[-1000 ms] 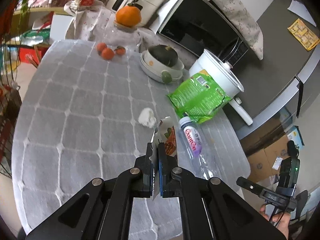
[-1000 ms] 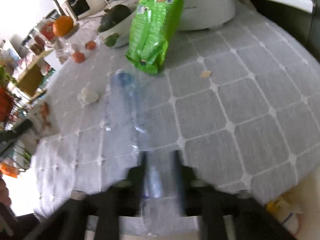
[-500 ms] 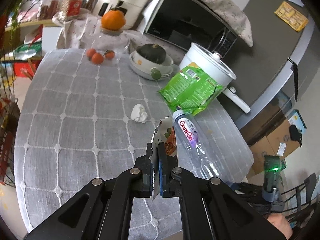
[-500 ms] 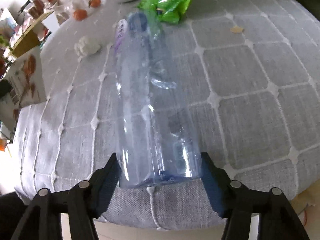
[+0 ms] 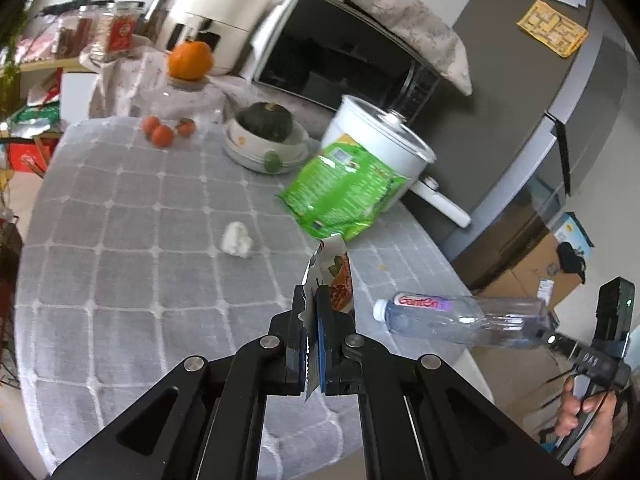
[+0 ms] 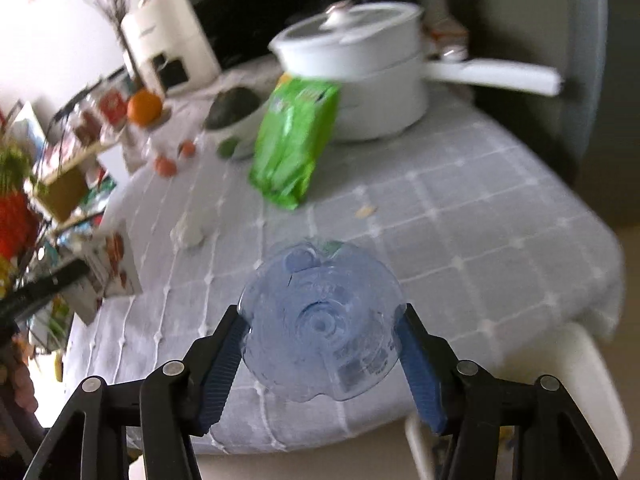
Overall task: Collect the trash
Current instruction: 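Drop the white packet from the left tool into the bin while the right tool carries the bottle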
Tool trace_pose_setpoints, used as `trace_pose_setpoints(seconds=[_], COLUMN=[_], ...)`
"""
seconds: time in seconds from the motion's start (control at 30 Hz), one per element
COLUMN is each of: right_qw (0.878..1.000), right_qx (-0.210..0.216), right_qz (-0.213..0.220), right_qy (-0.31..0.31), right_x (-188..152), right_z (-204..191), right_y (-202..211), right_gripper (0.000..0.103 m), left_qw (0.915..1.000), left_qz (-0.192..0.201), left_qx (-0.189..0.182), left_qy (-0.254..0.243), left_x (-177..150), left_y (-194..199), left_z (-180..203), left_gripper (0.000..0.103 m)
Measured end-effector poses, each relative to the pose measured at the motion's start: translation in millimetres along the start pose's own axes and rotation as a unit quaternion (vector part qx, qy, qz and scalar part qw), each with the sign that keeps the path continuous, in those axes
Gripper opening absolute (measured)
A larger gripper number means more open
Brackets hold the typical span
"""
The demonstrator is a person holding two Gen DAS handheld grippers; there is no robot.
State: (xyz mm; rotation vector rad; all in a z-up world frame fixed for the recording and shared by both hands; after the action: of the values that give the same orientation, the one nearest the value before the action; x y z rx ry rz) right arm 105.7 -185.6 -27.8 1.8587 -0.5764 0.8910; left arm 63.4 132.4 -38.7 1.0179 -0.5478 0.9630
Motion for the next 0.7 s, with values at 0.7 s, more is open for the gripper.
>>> trace_pose_setpoints(seconds=[0.7], right_qw=[0.981], right_qx=[-0.17], right_qz=[-0.004], right_qy=[-0.089], right_x=[-33.5], right_z=[158.1], right_y=[118.2], right_gripper=[0.064], left_qw=[0.9738], left_qz=[-0.102], left_qx=[-0.132], left_qy=[-0.154], left_x=[-105.5], left_y=[-50.0], left_z=[175.1], left_gripper=[0.003])
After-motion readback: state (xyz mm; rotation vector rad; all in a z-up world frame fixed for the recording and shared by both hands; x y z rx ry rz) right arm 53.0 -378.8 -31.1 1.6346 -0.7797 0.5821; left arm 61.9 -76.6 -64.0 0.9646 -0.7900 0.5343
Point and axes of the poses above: each gripper's, at about its wrist camera, not at the fingertips, and y roughly against the way its jaws point, z to its right, x to its top, the point moved 4 cm from there along -y, roughly the way its jaws point, and after that the axes turned 11 degrees about z, right-handed, at the moved point
